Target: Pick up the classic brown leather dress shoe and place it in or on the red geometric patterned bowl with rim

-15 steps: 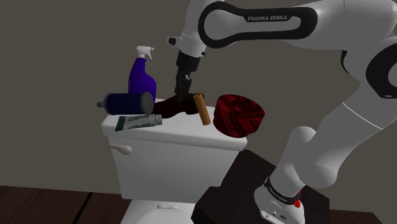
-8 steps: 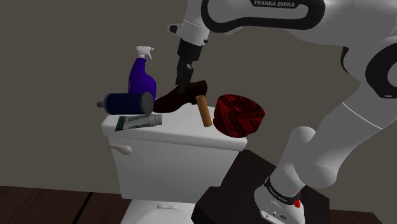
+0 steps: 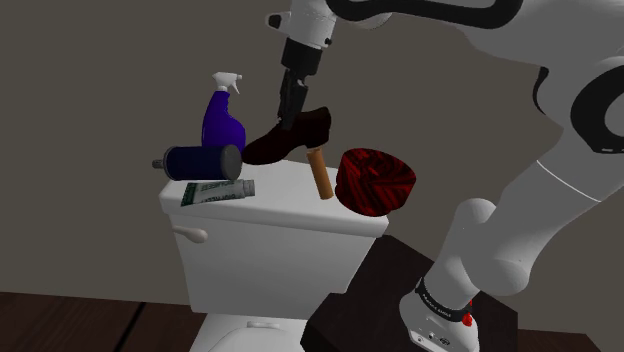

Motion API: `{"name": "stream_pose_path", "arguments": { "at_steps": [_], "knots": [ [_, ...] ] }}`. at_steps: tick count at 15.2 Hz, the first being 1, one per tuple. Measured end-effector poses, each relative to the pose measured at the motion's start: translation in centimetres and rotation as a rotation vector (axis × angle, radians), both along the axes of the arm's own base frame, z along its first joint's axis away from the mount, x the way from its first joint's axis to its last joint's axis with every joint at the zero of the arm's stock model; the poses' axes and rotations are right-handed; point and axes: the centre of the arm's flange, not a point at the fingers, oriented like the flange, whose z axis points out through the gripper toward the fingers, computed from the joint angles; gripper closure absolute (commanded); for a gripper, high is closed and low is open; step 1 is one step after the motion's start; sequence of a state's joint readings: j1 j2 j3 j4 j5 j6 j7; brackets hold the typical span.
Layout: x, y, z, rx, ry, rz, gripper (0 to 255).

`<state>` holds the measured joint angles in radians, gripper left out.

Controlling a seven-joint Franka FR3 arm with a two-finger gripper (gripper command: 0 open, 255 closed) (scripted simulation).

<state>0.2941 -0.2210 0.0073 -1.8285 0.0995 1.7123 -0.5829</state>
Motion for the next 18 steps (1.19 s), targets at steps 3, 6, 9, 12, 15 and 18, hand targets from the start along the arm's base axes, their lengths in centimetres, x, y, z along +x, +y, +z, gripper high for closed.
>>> {"name": "stream_pose_path", "arguments": {
  "at_steps": [3, 6, 9, 12, 15, 18],
  "knots": [
    [0.1, -0.1, 1.5, 0.000, 0.000, 0.000, 255],
    [0.1, -0.1, 3.1, 0.000, 0.000, 0.000, 255],
    [0.1, 0.0, 4.7, 0.000, 0.000, 0.000, 255],
    [0.1, 0.0, 6.2, 0.000, 0.000, 0.000, 255],
    [0.2, 0.0, 7.8, 0.000, 0.000, 0.000, 255],
    [-1.2, -0.8, 8.9, 0.000, 0.000, 0.000, 255]
  ]
}}
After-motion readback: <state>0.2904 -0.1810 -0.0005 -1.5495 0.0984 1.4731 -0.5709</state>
